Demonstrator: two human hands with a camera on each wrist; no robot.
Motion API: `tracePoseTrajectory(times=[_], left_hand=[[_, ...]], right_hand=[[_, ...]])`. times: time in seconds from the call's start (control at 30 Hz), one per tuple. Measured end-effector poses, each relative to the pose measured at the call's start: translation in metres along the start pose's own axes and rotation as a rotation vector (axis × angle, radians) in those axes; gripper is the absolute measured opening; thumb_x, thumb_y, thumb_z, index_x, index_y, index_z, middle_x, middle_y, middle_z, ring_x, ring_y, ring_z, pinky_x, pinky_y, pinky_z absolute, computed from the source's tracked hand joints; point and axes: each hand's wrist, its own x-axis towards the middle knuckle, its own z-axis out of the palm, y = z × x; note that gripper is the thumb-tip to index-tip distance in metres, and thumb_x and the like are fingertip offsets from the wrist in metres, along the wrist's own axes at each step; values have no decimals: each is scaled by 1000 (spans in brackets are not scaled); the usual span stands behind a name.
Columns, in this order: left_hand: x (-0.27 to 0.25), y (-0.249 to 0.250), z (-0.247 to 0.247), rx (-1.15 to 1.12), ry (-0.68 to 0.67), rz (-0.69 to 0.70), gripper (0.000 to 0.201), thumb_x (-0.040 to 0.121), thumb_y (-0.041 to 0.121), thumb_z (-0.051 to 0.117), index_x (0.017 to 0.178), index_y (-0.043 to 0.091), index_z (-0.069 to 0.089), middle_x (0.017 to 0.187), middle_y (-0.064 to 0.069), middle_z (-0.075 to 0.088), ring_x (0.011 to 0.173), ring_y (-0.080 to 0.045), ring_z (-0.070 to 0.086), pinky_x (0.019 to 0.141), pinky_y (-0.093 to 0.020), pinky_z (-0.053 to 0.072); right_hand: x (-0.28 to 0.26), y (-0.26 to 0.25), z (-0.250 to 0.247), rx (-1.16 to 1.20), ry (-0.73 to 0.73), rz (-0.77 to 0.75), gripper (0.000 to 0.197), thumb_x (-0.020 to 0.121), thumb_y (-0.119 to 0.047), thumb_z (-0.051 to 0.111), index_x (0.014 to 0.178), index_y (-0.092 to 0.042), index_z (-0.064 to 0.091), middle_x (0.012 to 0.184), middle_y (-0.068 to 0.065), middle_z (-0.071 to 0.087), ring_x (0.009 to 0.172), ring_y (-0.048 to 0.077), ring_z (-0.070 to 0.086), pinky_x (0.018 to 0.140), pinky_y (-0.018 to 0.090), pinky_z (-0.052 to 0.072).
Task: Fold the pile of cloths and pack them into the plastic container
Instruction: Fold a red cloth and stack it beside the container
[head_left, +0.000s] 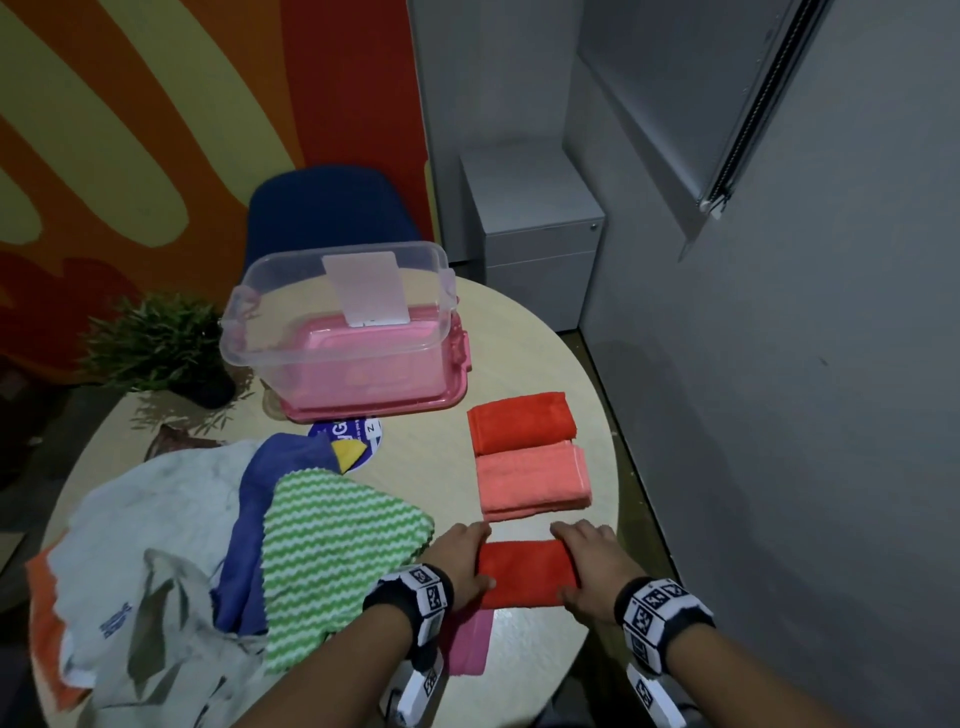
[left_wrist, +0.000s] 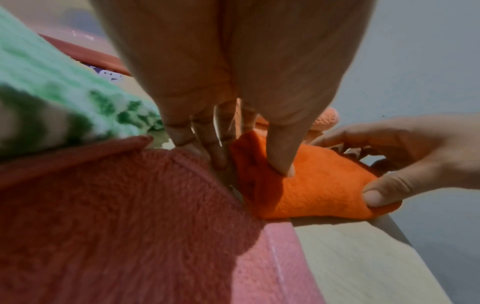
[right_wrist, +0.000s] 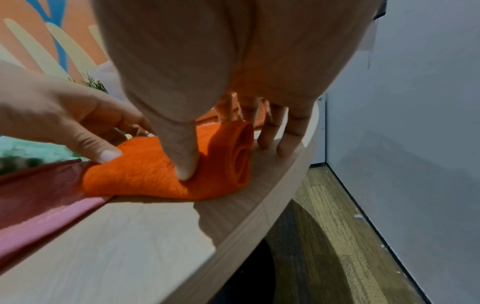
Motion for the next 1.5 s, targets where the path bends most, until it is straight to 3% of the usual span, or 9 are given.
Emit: tracePoseTrajectory(times=[0.2,0.4,0.6,0.7,0.83,0.97,1.13,1.33,1.5], left_hand=[[-6,6,4,112,-128,10,50,79,46,69,117,19,50,119,-7,46,110,-29,52,95,-43,46],[-17,9,-45,-366,-55,92,29,71,35,65,88,35,42,87,3,63,79,-18,61,74,-33,49],[2,25,-110,-794,173,136,32,86,18,71,105,35,52,105,-2,66,92,-22,66,80,-35,57],[21,31,-131,-839,234,178,35,93,26,66,119,44,51,112,0,63,94,-26,67,76,-37,58],[46,33,-139,-678,395,119,30,99,33,56,129,33,52,114,-2,63,102,-25,63,88,-37,55],[71,27,-136,-556,478,-16,34,99,31,54,129,15,58,119,-7,67,108,-25,62,89,-27,44],[85,25,-126,-602,488,-105,27,97,26,58,123,18,53,93,-5,67,86,-23,63,78,-30,48],[95,21,-118,-429,570,-7,11,94,17,58,101,17,50,111,-4,51,90,-21,55,78,-28,42],[97,19,-115,-203,601,65,16,98,25,51,105,22,65,119,3,47,96,-19,57,79,-34,51]], right_hand=[[-1,-10,-2,35,-128,38,51,71,-27,76,116,-26,52,117,0,47,107,17,49,90,30,48],[-5,-5,-54,418,-183,-18,47,70,-30,82,96,-39,43,102,-3,63,86,14,66,67,28,57],[11,-13,-133,869,56,-90,44,93,-17,67,130,-35,50,118,-2,56,98,19,64,79,35,60],[37,-13,-151,1012,168,-57,34,94,-9,64,121,-30,62,116,4,60,92,28,70,71,36,60],[73,-5,-156,899,346,-33,28,90,-9,70,109,-29,65,112,0,69,91,14,70,77,20,56],[96,-2,-144,962,498,33,34,82,-12,79,109,-30,67,113,-3,68,92,13,71,80,30,59],[112,-1,-130,951,566,102,31,81,-12,80,102,-29,65,109,-6,67,82,7,69,64,12,49],[118,2,-121,709,622,115,25,81,-19,80,84,-25,56,118,2,41,83,12,59,82,33,55],[113,-8,-119,217,803,-57,35,81,-16,75,111,-26,60,125,2,36,116,19,37,102,39,40]])
